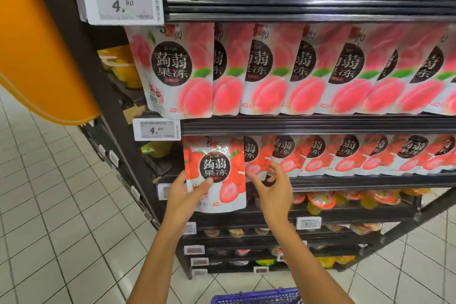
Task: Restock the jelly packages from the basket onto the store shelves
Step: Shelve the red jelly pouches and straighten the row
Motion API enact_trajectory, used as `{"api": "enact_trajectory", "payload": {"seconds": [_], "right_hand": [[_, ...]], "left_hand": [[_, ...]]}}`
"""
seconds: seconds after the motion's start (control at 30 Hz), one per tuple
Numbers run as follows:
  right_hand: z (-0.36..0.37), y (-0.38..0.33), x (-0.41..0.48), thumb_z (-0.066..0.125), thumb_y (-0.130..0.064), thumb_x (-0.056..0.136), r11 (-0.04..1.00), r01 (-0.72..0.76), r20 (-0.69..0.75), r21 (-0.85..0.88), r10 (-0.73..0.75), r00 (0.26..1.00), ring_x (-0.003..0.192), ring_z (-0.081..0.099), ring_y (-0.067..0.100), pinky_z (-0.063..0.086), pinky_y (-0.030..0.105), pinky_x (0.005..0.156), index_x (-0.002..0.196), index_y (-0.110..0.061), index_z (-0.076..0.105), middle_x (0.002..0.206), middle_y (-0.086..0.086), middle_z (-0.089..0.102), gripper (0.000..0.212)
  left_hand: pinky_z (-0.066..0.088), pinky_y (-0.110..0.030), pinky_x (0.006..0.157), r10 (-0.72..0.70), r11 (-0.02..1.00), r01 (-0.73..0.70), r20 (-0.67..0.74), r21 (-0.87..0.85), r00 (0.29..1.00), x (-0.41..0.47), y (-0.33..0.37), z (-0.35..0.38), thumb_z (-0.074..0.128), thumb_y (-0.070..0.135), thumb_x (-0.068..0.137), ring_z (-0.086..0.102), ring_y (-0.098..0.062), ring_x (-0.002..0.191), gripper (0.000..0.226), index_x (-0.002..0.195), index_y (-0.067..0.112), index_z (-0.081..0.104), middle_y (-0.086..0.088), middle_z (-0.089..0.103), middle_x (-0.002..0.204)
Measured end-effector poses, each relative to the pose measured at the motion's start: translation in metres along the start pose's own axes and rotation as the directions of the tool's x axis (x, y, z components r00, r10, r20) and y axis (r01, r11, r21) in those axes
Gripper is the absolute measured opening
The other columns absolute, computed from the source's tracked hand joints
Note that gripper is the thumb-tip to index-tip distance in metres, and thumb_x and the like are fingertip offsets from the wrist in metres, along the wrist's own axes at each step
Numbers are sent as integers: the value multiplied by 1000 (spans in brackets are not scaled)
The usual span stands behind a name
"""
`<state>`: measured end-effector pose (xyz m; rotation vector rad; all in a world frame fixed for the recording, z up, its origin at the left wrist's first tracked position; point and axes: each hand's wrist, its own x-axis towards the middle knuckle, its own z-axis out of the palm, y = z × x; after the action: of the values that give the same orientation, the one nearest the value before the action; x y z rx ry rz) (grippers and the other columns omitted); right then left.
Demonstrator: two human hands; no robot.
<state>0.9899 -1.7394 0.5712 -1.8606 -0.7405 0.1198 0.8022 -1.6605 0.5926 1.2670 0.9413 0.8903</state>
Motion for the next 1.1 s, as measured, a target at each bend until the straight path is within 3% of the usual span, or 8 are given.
{"api": "enact_trajectory", "payload": {"seconds": [0.13, 0.33, 0.5, 0.6, 0.7, 0.87, 1.0, 1.1], "right_hand": [[-3, 1, 3, 76, -57, 74, 992, -42, -62, -123, 34, 998, 66, 54, 2, 33, 21, 54, 123, -32, 60, 88, -10, 68, 58], [-5, 0, 5, 75, -55, 77, 980, -4, -54, -199, -7, 999, 85, 65, 10, 32, 21, 56, 124, -32, 58, 96, -13, 67, 56], [-12, -1, -3, 70, -36, 88, 996, 82, -137, 47, -74, 988, 77, 54, 4, 39, 18, 58, 108, -39, 54, 95, -15, 57, 26], [-17, -8, -10, 64, -40, 92, 962, 112, 85, 248, -137, 987, 77, 62, 5, 49, 17, 62, 97, -45, 60, 89, -17, 65, 8], [-14, -18, -15, 69, -45, 87, 942, 30, 369, 334, -160, 915, 84, 68, 3, 52, 12, 70, 103, -43, 62, 95, -22, 70, 18], [-5, -30, -9, 75, -35, 85, 938, -19, 358, 346, -113, 927, 95, 69, 5, 57, 35, 86, 106, -28, 65, 102, -10, 73, 24], [6, -45, -5, 73, -43, 84, 974, -11, 272, 228, -53, 961, 93, 65, 33, 53, 52, 84, 105, -20, 61, 100, 17, 69, 34], [17, -53, -6, 71, -44, 86, 986, -46, 226, 158, 10, 974, 100, 63, 31, 52, 51, 87, 111, -19, 58, 101, 17, 68, 37]], "left_hand": [[58, -21, 65, -10, 1000, 10, -5, 14, 1000, 3, -2, 7, 77, 25, 80, 73, -9, 93, 37, 115, 27, 63, 10, 76, 101], [59, -30, 72, -19, 1000, 19, -12, 6, 1000, 6, -2, 16, 78, 25, 80, 72, -13, 98, 42, 119, 25, 62, 6, 75, 107], [59, -28, 69, -24, 1000, 24, -20, -9, 1000, 4, -2, 16, 78, 22, 81, 71, -12, 98, 37, 113, 30, 63, 7, 75, 105], [60, -34, 78, -19, 1000, 19, 9, -18, 1000, 4, -3, 14, 76, 22, 82, 71, -13, 100, 38, 117, 30, 61, 7, 75, 107], [59, -31, 78, 14, 1000, -14, 45, -1, 999, 4, -1, 16, 75, 25, 84, 71, -13, 101, 41, 121, 30, 59, 7, 74, 109], [57, -20, 69, 98, 993, -100, -32, -67, 995, 6, 6, 15, 82, 27, 71, 71, -8, 99, 65, 128, 27, 50, 6, 73, 111], [48, -11, 93, 247, 969, -245, -129, 26, 960, 6, 11, 14, 75, 21, 83, 58, 2, 116, 48, 124, 30, 52, 14, 60, 125], [43, -15, 102, 295, 952, -282, -104, 120, 950, 4, 8, 19, 68, 16, 90, 54, 3, 119, 39, 119, 38, 55, 17, 59, 125]]}}
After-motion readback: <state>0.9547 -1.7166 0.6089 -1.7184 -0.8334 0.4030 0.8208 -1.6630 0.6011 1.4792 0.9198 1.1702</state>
